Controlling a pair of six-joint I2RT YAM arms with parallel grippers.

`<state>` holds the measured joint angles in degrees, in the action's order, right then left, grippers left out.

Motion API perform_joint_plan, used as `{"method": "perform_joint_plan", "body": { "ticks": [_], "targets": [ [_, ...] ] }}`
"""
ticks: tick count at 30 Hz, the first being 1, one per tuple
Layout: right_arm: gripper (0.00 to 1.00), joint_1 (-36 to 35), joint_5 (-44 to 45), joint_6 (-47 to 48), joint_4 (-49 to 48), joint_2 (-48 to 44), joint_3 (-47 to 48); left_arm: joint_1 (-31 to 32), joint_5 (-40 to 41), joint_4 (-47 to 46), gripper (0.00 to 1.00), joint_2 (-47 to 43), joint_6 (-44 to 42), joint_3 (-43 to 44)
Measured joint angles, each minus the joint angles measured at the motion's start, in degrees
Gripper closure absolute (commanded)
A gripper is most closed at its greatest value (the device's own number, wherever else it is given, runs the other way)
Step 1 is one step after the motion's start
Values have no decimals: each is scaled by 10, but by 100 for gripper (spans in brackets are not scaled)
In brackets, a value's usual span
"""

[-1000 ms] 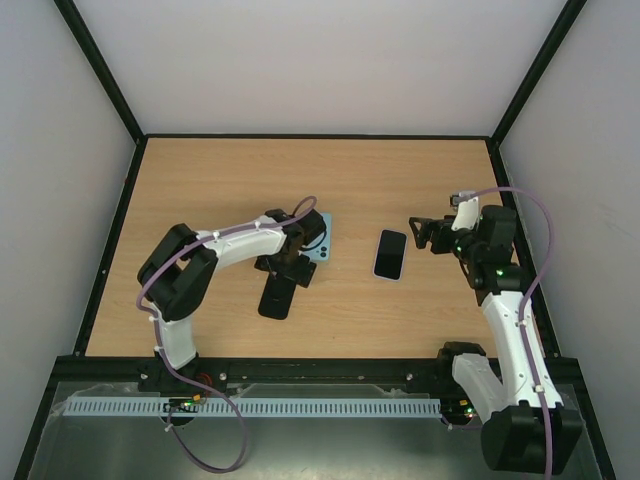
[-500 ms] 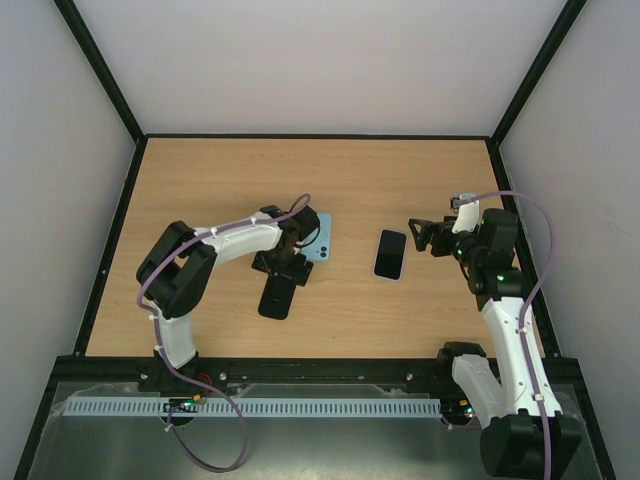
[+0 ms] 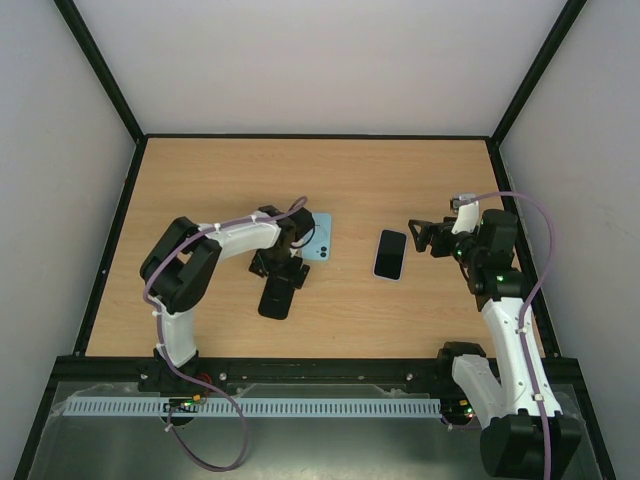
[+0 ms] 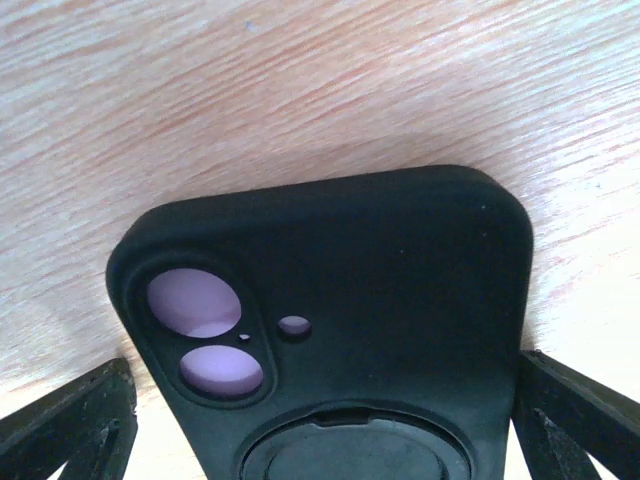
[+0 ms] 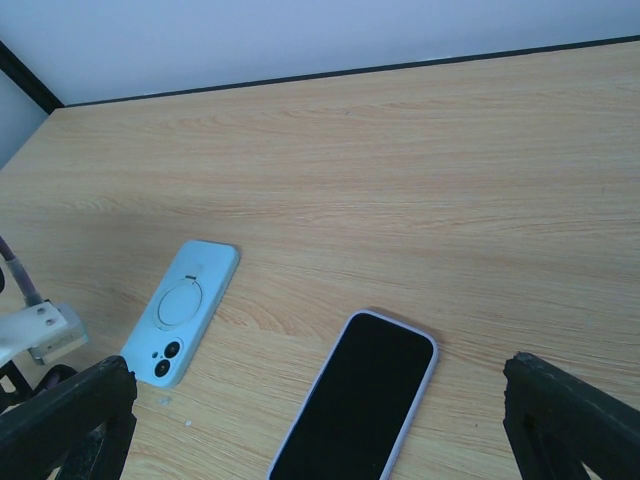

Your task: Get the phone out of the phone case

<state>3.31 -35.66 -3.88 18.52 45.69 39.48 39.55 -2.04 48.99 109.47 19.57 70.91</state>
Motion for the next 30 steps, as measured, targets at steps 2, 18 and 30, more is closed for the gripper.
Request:
{"method": "perform_joint_plan", "body": {
  "ticks": [2,18,30],
  "targets": [
    [2,0,0,0,0,0,0,0,-1,1,3,1,-1,2],
    [2,0,3,0,-3,3,-3,12,-7,6,39,-12,7,17],
    [0,1,-161,49,2,8,9,14,-125,-206,52,-245,50,-40]
  ]
}}
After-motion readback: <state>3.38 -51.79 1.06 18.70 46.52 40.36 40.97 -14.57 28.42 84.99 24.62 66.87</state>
